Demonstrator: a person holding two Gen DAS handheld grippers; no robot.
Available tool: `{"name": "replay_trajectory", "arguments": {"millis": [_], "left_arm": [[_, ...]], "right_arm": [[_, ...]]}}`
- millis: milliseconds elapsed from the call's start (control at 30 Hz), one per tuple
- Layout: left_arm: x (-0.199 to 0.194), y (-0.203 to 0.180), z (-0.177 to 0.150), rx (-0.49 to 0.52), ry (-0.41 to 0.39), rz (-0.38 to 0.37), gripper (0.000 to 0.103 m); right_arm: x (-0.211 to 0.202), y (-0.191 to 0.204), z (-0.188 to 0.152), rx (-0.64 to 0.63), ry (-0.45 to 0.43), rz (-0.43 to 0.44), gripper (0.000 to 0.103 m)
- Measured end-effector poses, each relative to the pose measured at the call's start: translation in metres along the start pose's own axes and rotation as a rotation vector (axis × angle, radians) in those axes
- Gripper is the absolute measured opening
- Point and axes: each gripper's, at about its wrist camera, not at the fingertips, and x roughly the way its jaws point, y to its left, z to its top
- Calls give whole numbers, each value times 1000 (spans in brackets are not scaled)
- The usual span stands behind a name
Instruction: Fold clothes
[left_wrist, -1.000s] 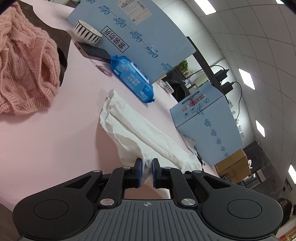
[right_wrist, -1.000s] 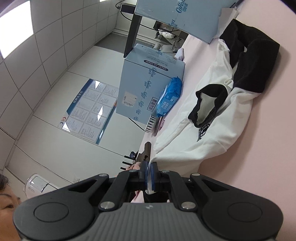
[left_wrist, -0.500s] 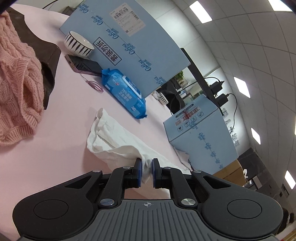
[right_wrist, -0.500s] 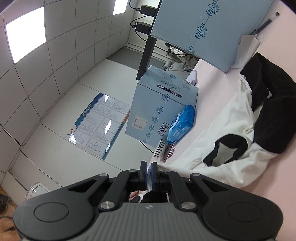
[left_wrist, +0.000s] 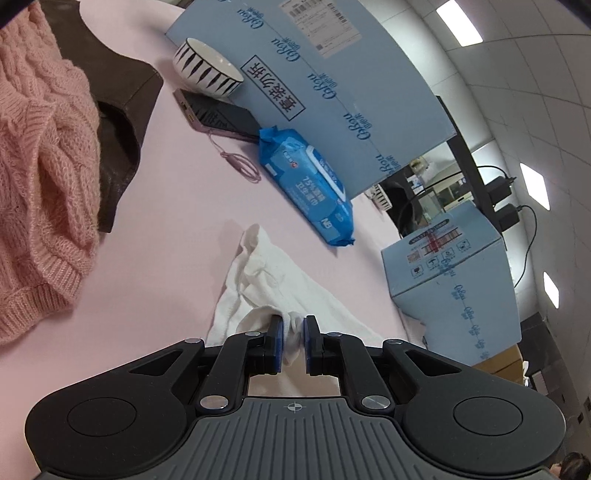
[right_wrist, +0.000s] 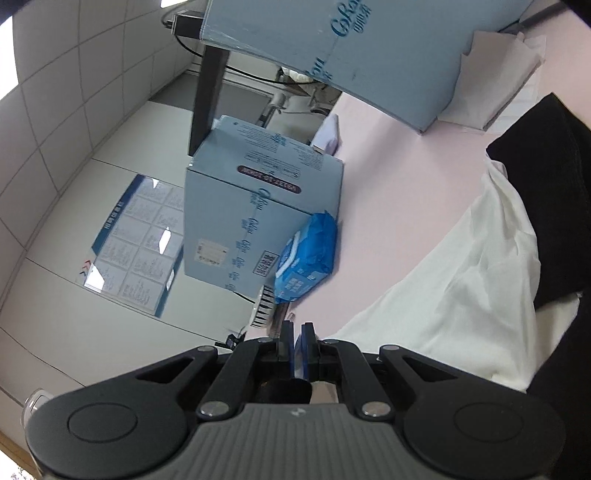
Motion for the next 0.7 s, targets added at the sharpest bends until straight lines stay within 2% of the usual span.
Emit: {"name": "replay_trajectory", "arguments": {"millis": [67,167,233,267,367,500,567,633,700], "left_arm": [[0,2,-1,-1,14,18,10],[1,3,-2,15,41,48,11],[4,6,2,2,60,61,13],[6,7,3,-10,65,64,13],[12,10,5,-16,78,74,14],[14,8,6,-4,76,74,14],[13,7,5,6,75,75,14],[12,7,5,8,75,73,14],[12,7,5,10,75,73,14]], "right_arm": [[15,-8,5,16,26,-40,5],[29,-17,7,28,50,-99,12],[32,-22,10,41,55,-145,24],[34,-24,11,48,57,-169,26],[18,-14,15,7,5,-179,42],[-20,18,10,-142,-44,-201,47],[-31,31,3,-220,-22,-205,49],[-38,51,-12,-374,-3,-307,53],[-35,58,-19,-442,29,-368,53]]}}
